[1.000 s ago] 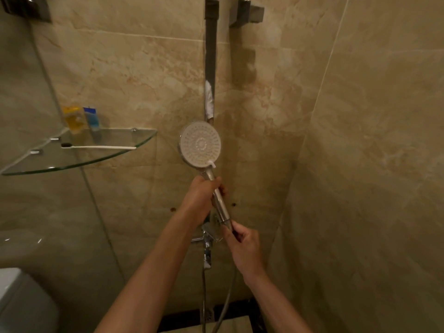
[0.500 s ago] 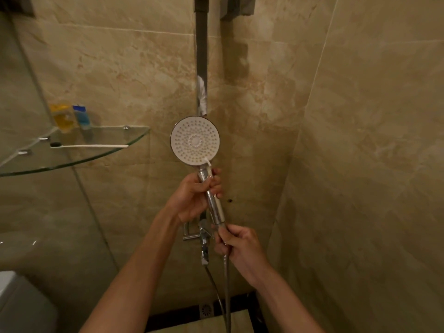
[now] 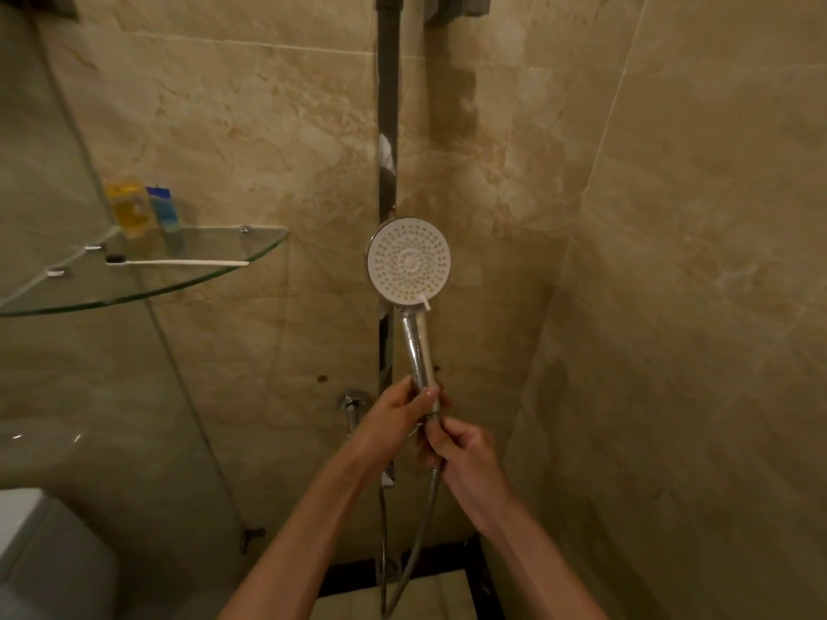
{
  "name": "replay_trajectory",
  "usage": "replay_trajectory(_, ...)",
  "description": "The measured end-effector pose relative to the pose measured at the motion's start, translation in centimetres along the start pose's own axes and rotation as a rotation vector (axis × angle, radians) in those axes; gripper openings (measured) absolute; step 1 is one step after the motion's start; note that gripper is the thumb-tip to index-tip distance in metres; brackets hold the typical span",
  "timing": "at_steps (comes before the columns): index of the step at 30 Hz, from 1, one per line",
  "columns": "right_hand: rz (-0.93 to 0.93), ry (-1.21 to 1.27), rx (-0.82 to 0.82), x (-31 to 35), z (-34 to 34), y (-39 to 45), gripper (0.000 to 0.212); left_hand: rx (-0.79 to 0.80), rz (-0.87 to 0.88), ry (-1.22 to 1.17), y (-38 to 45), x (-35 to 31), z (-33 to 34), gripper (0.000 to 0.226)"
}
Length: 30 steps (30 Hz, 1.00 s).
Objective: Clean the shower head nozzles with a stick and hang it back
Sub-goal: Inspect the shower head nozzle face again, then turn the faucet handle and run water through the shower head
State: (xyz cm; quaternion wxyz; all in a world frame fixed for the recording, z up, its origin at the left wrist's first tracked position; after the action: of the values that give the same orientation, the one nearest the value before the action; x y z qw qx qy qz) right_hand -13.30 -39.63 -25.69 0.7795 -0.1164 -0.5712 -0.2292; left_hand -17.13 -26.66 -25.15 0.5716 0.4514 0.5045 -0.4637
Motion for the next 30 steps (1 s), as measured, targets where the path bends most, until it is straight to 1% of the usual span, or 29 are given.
replay_trajectory(3, 0.034, -0.156, 0.017, -0.2, -0.7, -0.3, 0.031, -0.076, 0.012, 0.003, -0.4, 0.5, 0.1, 0.03)
replay_trajectory(5, 0.101, -0.272, 0.078, 0.2, -1.9, -0.6, 0.029, -0.132, 0.012, 0.055, -0.7, 0.7, -0.1, 0.02)
replay_trajectory(6, 0.137, -0.314, 0.096, 0.6, -2.8, -0.7, 0.028, -0.16, 0.011, 0.067, -0.9, 0.8, -0.3, 0.018)
replay_trajectory(7, 0.162, -0.345, 0.08, 1.0, -3.7, -0.8, 0.026, -0.177, 0.006, 0.048, -1.1, 1.0, -0.5, 0.018)
replay_trajectory(8, 0.168, -0.356, 0.031, 1.5, -4.5, -0.9, 0.025, -0.18, -0.004, -0.003, -1.4, 1.2, -0.7, 0.017)
replay_trajectory(10, 0.132, -0.27, -0.092, 2.2, -5.9, -0.6, 0.032, -0.131, -0.021, -0.149, -2.0, 1.6, -0.4, 0.015)
replay_trajectory(12, 0.08, -0.13, -0.133, 2.7, -6.1, 0.1, 0.037, -0.044, -0.042, -0.257, -2.5, 1.9, 0.6, 0.013)
replay_trajectory(13, 0.061, -0.069, -0.116, 2.8, -5.9, 0.3, 0.038, -0.003, -0.06, -0.3, -2.6, 2.1, 1.2, 0.013)
replay_trajectory(15, 0.046, 0.02, -0.028, 3.0, -5.0, 0.7, 0.044, 0.048, -0.103, -0.372, -2.9, 2.6, 2.5, 0.013)
replay_trajectory(16, 0.056, 0.05, 0.021, 2.8, -4.6, 0.8, 0.048, 0.064, -0.126, -0.407, -3.1, 2.9, 3.1, 0.012)
replay_trajectory(18, 0.094, 0.1, 0.066, 2.3, -4.1, 0.9, 0.052, 0.087, -0.159, -0.483, -3.4, 3.5, 4.2, 0.013)
replay_trajectory(22, 0.123, 0.222, 0.086, 0.9, -4.1, 0.6, 0.05, 0.159, -0.182, -0.61, -4.0, 4.3, 5.3, 0.017)
replay_trajectory(25, 0.162, 0.314, 0.083, -0.7, -4.7, 0.2, 0.051, 0.259, -0.207, -0.652, -4.5, 5.5, 6.1, 0.023)
replay_trajectory(28, 0.167, 0.413, 0.084, -2.0, -5.2, 0.0, 0.041, 0.329, -0.241, -0.69, -4.6, 6.7, 6.4, 0.029)
replay_trajectory(30, 0.169, 0.466, 0.076, -2.6, -5.6, -0.2, 0.035, 0.358, -0.273, -0.654, -4.6, 7.4, 6.1, 0.028)
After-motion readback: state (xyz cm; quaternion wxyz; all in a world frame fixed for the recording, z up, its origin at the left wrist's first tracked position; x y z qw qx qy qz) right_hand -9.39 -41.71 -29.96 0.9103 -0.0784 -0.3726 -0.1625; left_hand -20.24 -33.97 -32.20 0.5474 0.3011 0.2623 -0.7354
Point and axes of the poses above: each hand's wrist, its own y-axis towards the middle knuckle, its own z-axis out of the palm, x = y × z, the point moved 2 cm from there along y, towards the middle knuckle, and after that the axes turned 10 degrees about x, right-handed, at the moved point
